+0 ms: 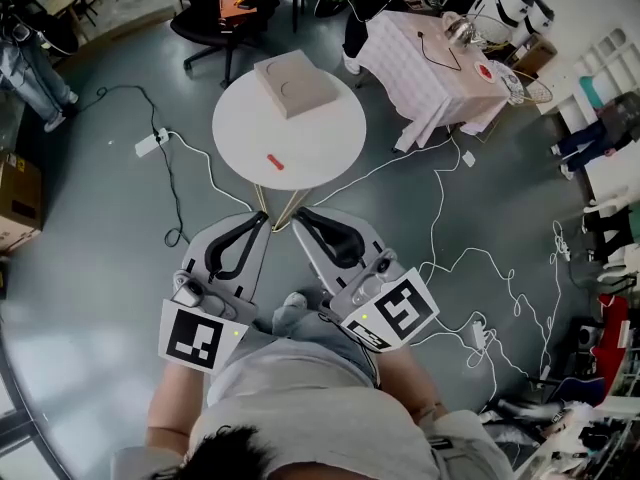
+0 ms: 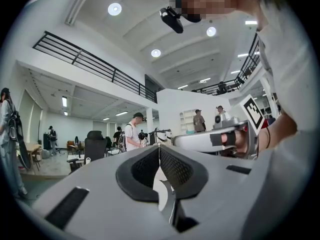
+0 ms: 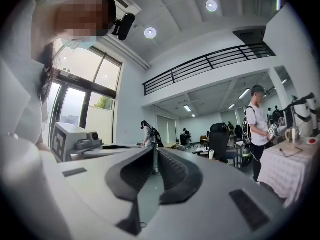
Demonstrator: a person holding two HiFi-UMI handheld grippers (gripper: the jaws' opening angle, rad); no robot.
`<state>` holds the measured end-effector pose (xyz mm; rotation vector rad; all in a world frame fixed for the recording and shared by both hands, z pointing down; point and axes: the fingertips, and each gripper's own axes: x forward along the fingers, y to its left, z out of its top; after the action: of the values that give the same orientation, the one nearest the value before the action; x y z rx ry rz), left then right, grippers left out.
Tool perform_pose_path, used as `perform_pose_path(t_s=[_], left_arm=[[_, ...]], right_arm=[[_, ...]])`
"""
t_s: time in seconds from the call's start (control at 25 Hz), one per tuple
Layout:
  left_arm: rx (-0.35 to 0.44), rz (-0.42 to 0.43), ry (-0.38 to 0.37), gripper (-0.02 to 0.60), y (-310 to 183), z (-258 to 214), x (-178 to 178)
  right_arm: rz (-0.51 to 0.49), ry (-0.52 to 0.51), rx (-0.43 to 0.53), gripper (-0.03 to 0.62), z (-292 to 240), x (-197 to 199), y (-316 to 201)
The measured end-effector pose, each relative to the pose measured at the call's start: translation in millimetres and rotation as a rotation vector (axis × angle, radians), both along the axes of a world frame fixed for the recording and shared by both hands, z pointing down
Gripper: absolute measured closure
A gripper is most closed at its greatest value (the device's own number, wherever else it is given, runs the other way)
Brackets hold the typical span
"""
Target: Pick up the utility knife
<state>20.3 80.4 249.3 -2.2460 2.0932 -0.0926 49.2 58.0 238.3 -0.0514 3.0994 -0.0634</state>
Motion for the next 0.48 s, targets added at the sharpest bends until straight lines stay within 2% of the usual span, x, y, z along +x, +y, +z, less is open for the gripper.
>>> perform_pose_path(t_s=[0.28, 0.48], left_arm=[[-0.016, -0.009, -0.043, 0.571, -31, 5, 23], [-0.028, 0.005, -0.026, 0.571, -44, 10, 25]], right_arm=[[-0.021, -0.015, -0.015, 0.571, 4, 19, -31], [-0.02, -0.012, -0.03, 0.571, 8, 22, -41]])
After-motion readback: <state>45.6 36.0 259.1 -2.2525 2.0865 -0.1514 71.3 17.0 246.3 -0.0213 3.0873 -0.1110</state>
